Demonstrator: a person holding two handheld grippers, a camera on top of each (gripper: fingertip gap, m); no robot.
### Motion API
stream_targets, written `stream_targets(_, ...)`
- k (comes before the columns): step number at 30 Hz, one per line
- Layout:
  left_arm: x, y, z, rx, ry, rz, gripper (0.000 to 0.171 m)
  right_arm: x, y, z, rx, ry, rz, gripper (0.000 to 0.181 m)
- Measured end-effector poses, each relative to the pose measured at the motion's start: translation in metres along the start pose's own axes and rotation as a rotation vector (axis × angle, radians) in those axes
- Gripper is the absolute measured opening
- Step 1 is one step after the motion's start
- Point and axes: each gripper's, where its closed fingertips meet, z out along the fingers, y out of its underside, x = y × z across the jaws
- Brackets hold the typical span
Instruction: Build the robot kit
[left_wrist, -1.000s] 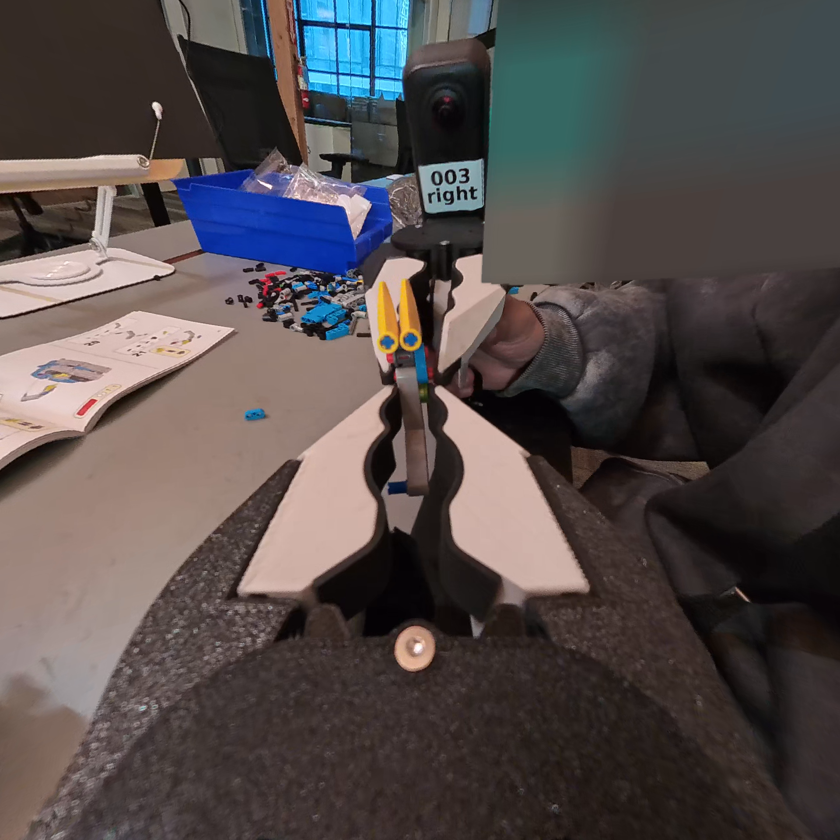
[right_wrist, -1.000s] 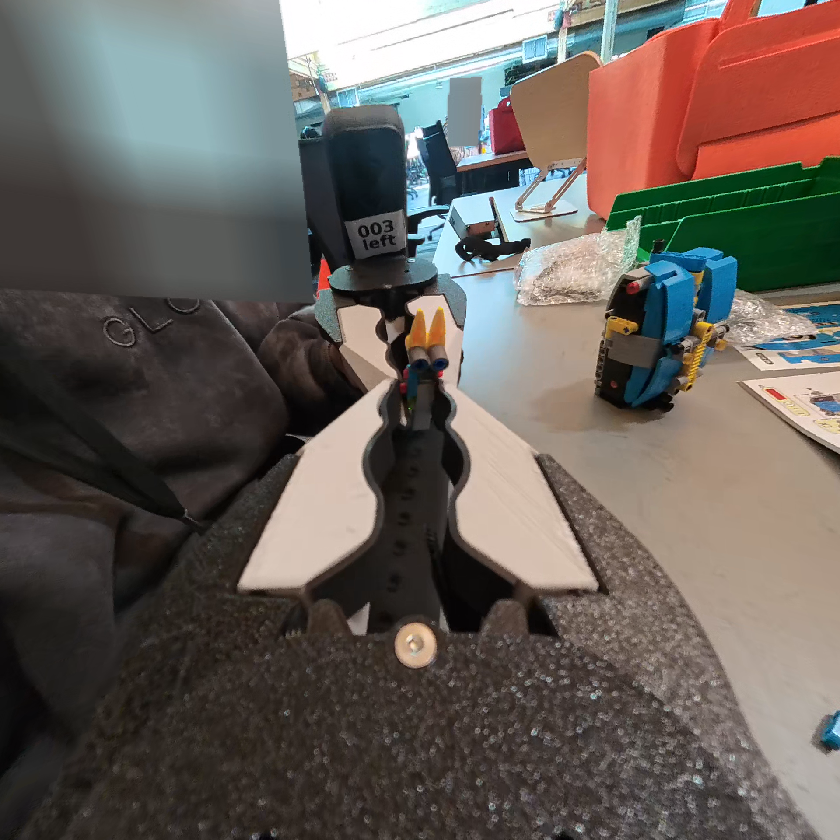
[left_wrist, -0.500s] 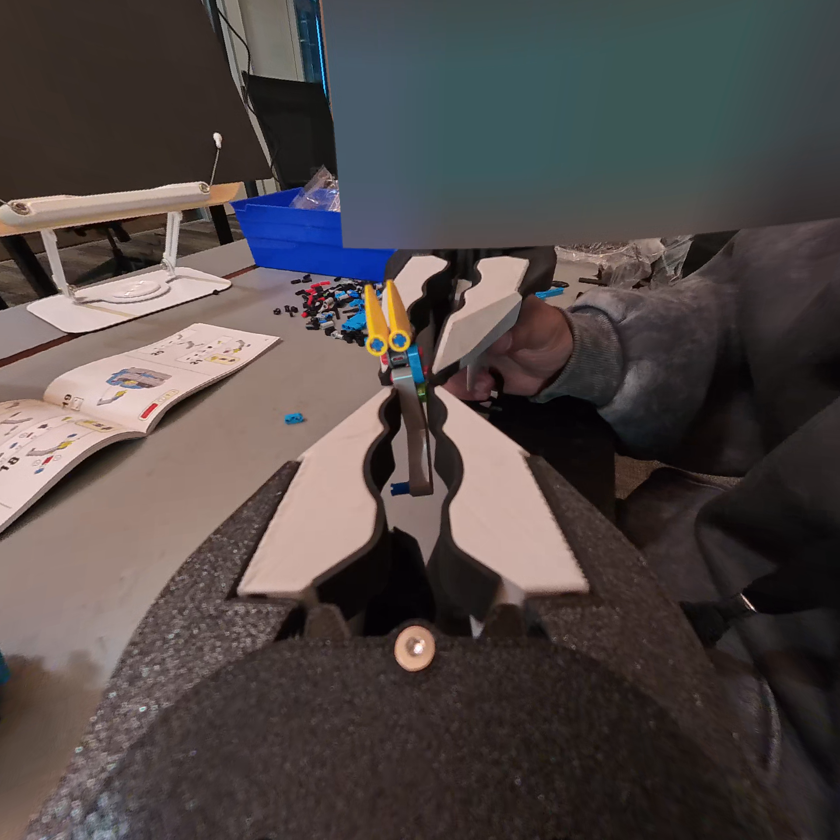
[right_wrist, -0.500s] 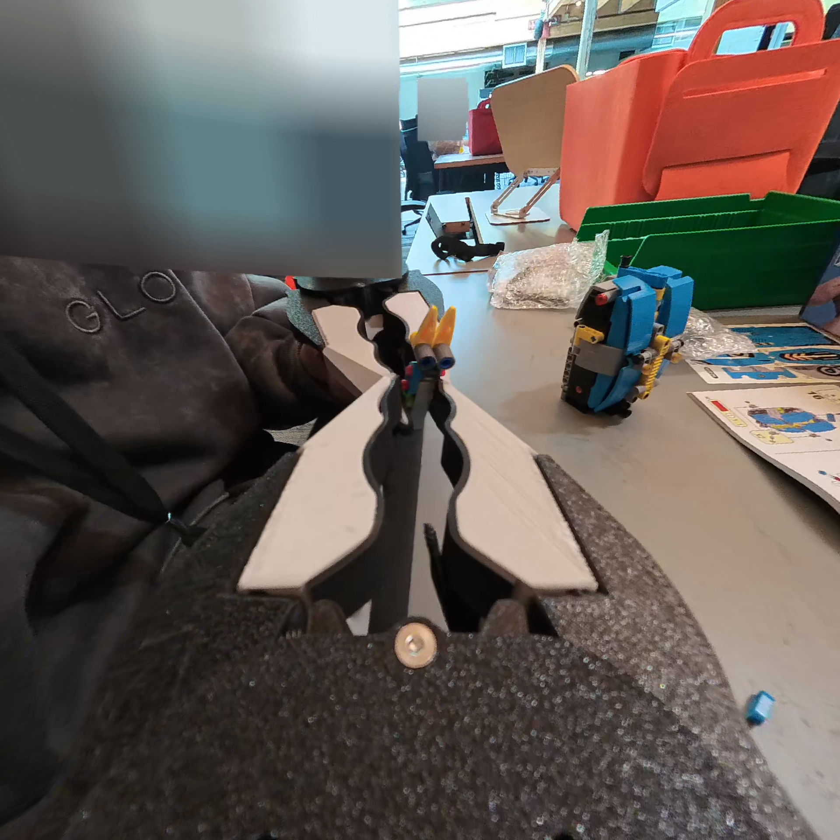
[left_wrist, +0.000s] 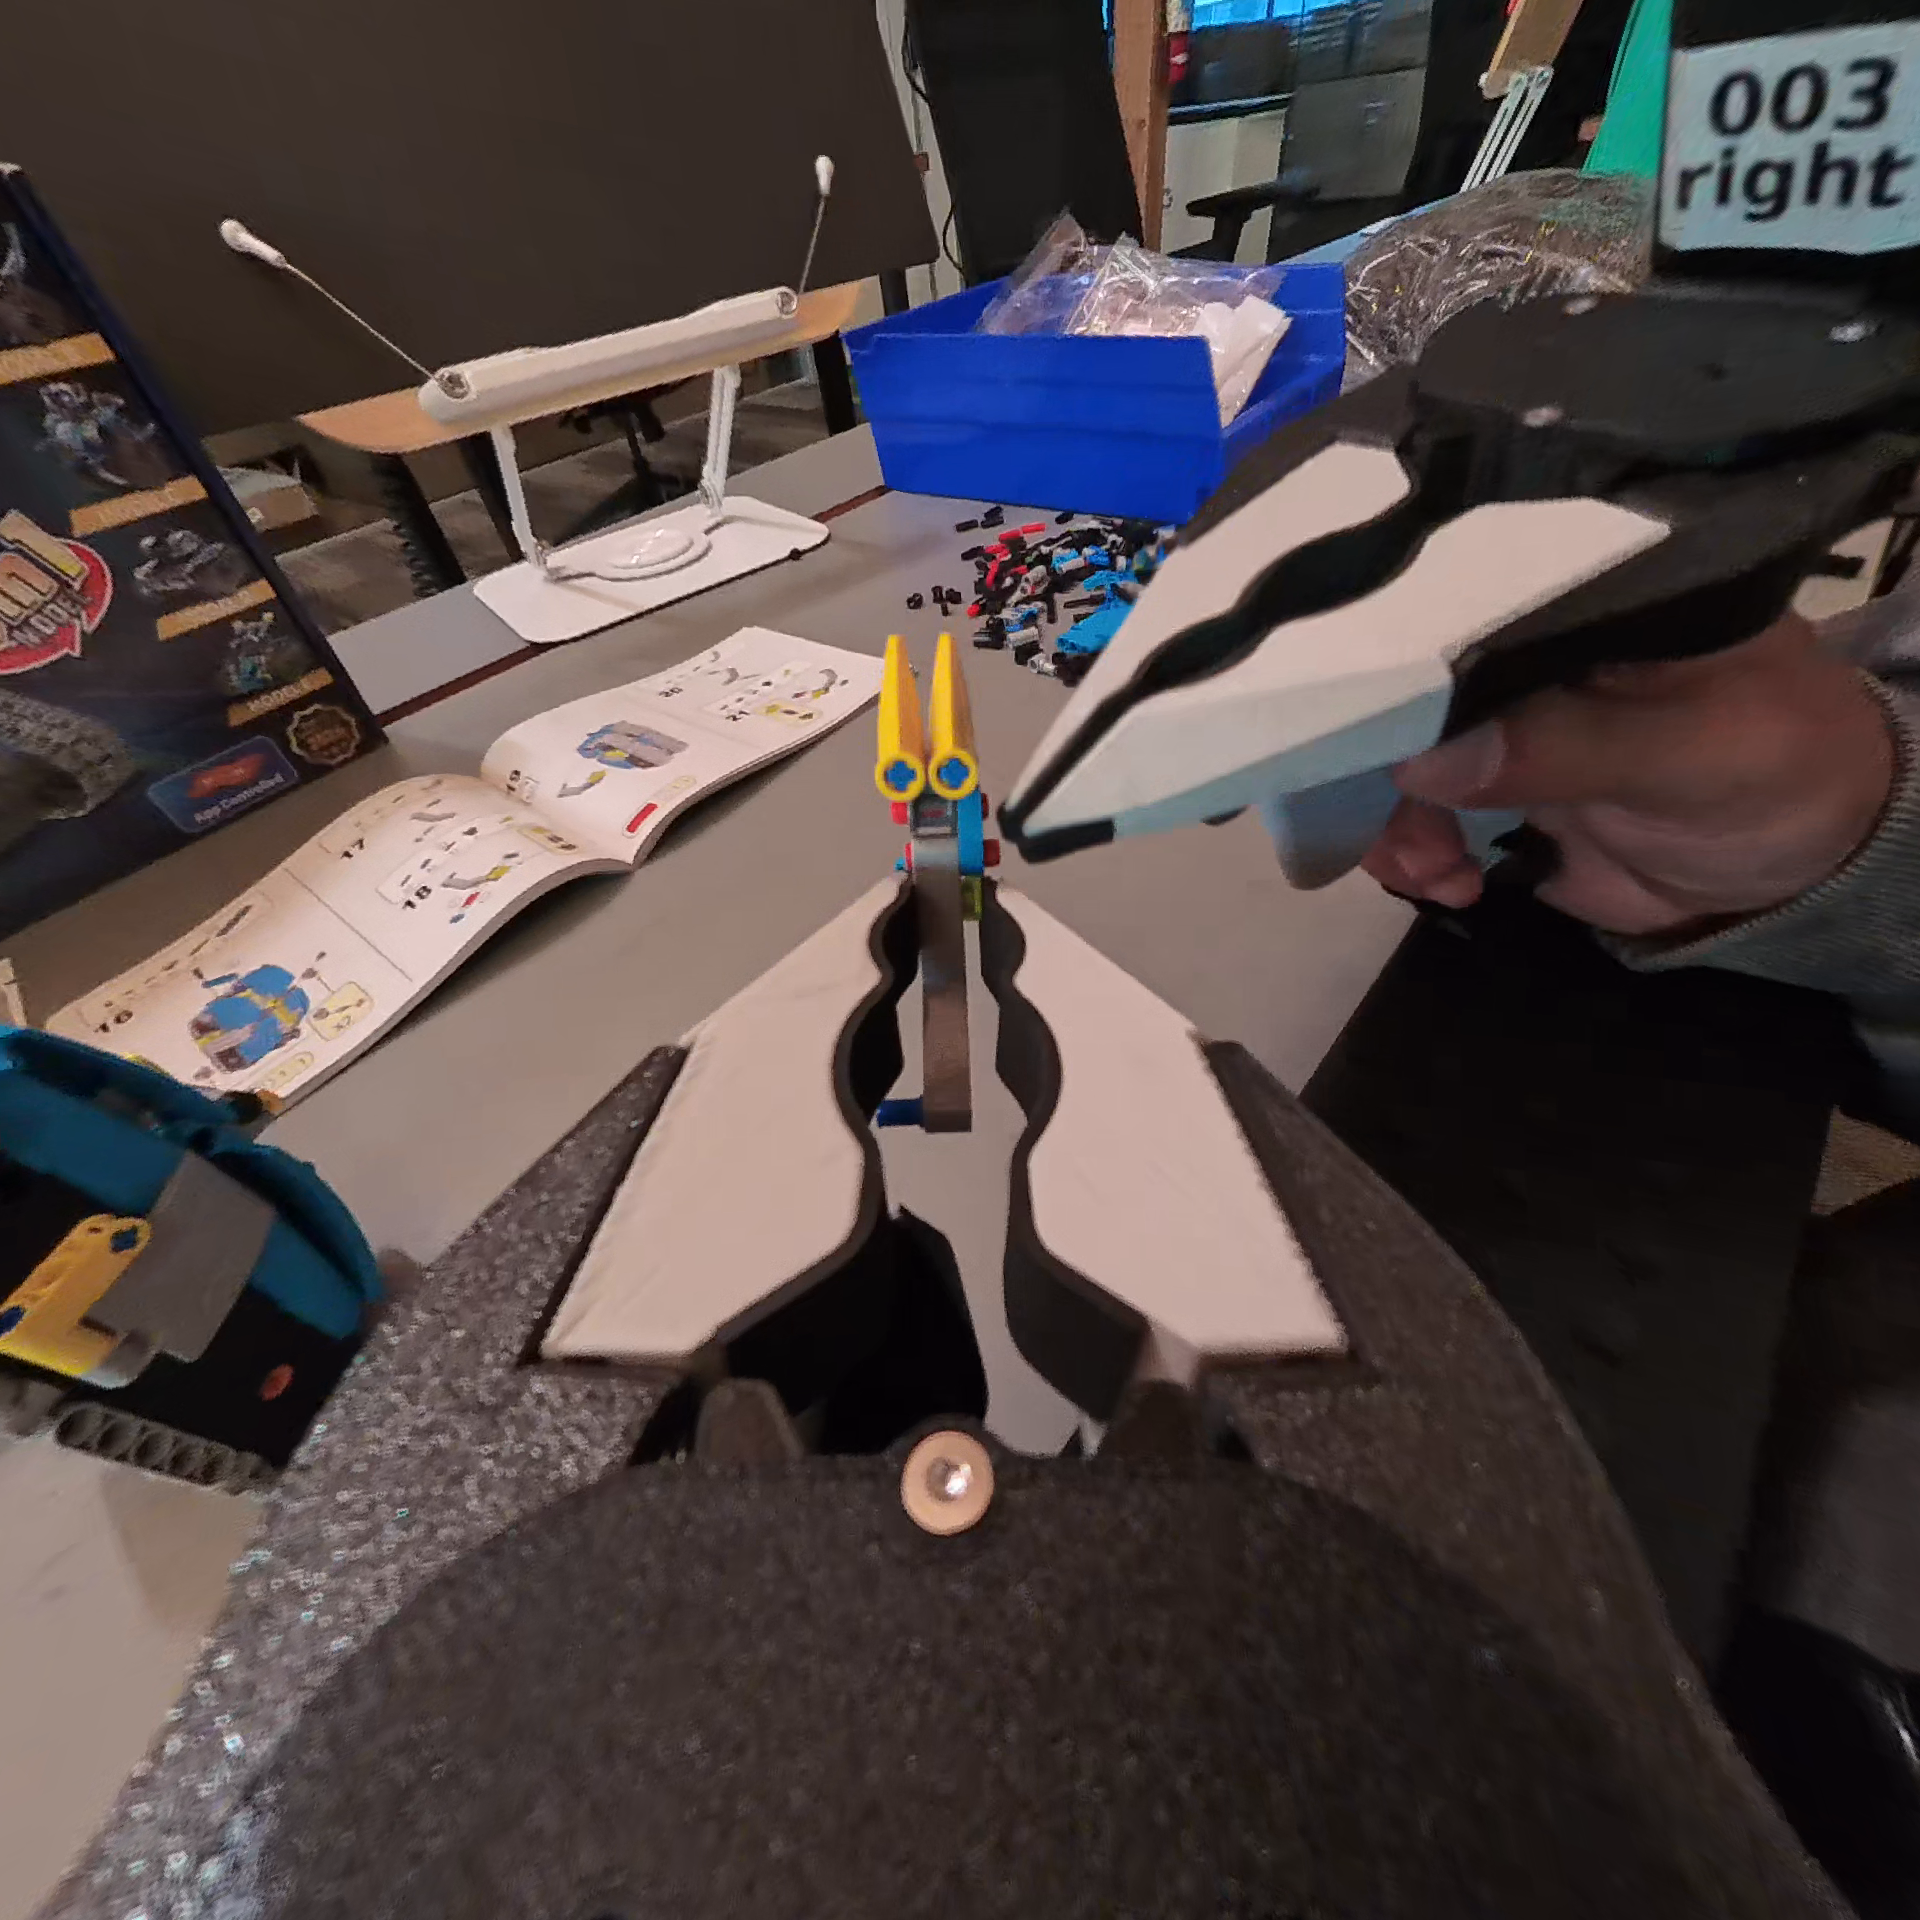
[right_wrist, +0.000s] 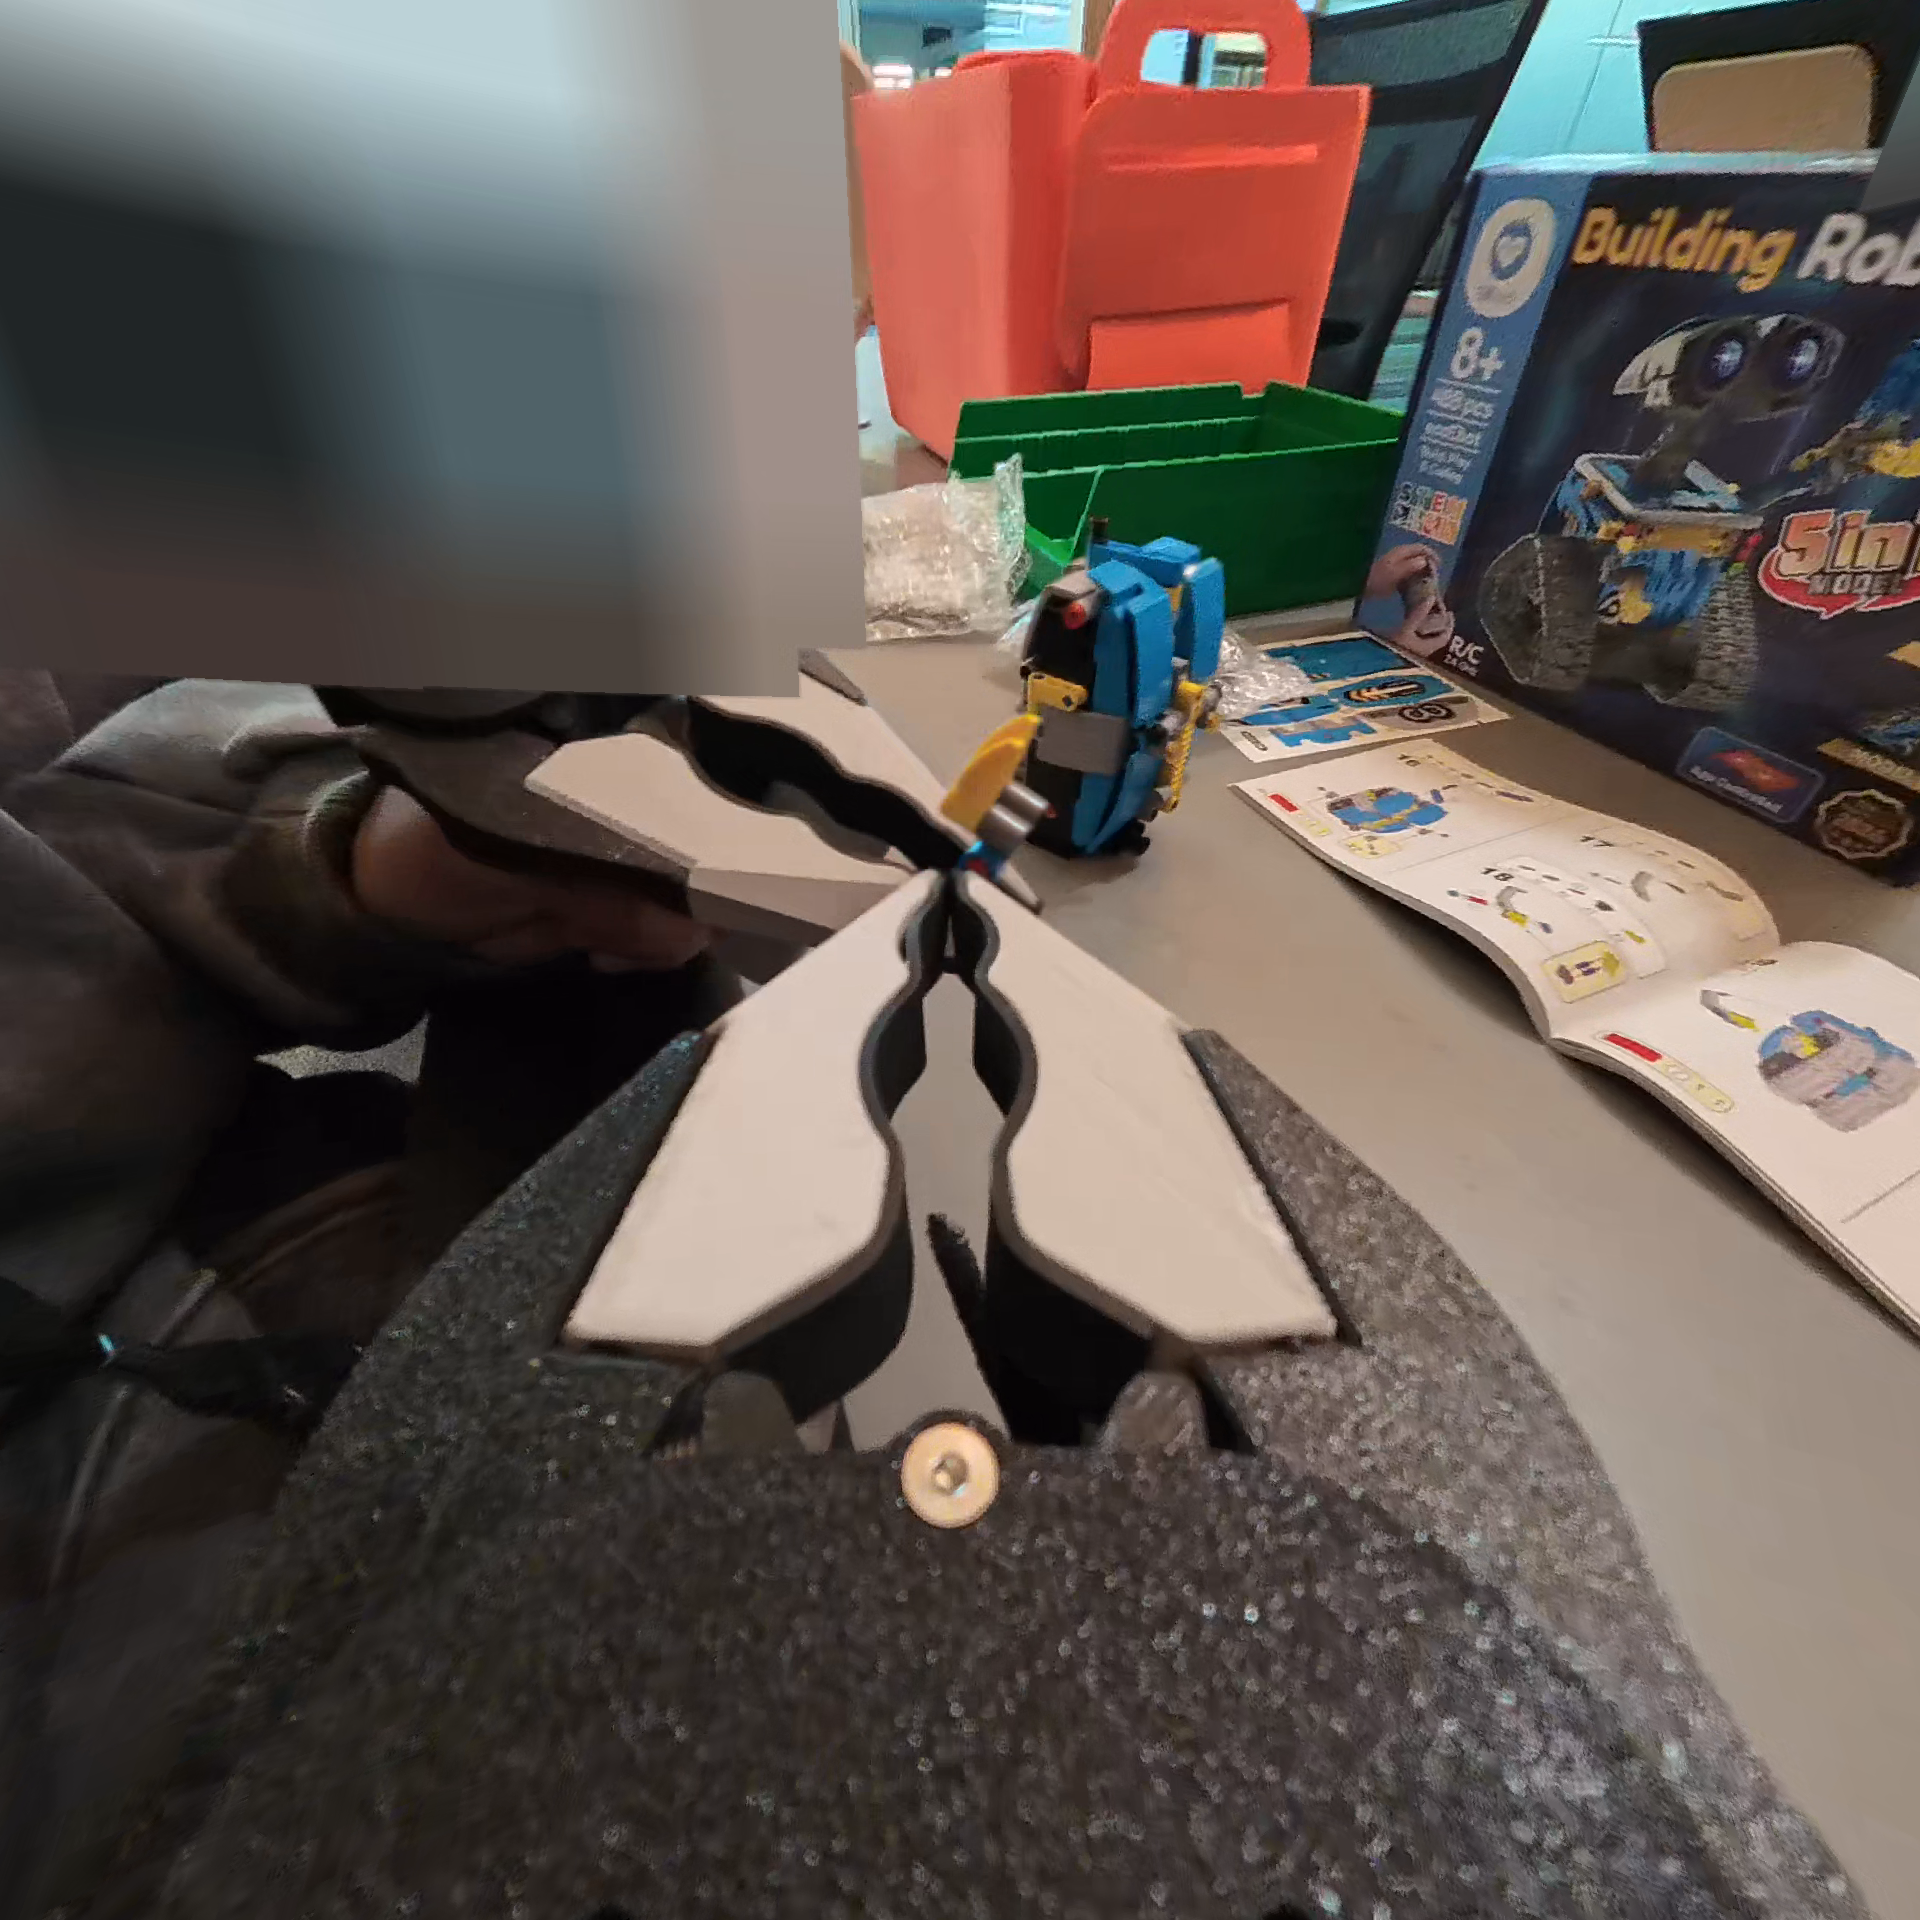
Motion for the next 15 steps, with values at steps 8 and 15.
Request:
stream_targets(8, 0.0003, -0.0005, 0.0, 0.005, 0.015, -0.032, 0.01, 0.0031, 0.0032, 0.0033, -0.04, 0.092, -0.107, 0.0)
stream_targets(15, 0.0019, -0.0073, -0.0048, 0.054, 0.017, -0.038, 0.009, 0.0001, -0.0039, 0.0027, -0.054, 0.27, -0.383, 0.0)
